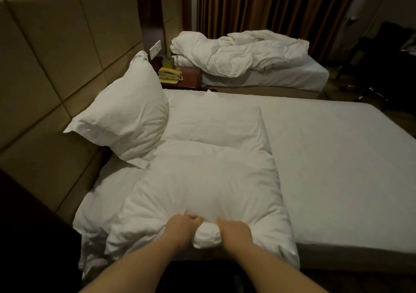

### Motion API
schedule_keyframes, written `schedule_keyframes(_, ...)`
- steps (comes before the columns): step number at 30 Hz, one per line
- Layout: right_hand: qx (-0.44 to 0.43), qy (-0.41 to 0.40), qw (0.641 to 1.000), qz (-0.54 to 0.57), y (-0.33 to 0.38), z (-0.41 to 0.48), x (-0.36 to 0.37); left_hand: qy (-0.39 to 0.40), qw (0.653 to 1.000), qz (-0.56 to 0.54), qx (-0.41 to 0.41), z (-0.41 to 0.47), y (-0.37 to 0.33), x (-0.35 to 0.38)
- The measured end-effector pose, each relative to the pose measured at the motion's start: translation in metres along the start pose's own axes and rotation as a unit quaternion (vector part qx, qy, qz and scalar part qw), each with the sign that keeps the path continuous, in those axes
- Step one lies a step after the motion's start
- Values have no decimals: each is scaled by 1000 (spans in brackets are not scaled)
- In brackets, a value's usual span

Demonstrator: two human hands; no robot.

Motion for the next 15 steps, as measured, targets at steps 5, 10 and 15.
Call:
schedule_keyframes(5, 16, 11, 999, -29, 9, -17, -4, -19, 1000, 21, 13, -23, 1, -5)
schedule_keyframes(10, -2, 39, 998, -56, 15, -12, -35, -29, 998, 49, 26, -21, 11, -33)
schedule_keyframes(15, -17, 52, 996, -71, 7, 3, -109, -63, 994, 60, 69, -8, 24, -113)
Point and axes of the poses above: each hand's wrist, its own z-axis towards the middle knuckle, its own x-axis out of the palm, y = z × x, the point moved 9 cm from there along z, towards the middle knuckle, and after that the axes turned 1 degree about -x, right-handed, at the moved point
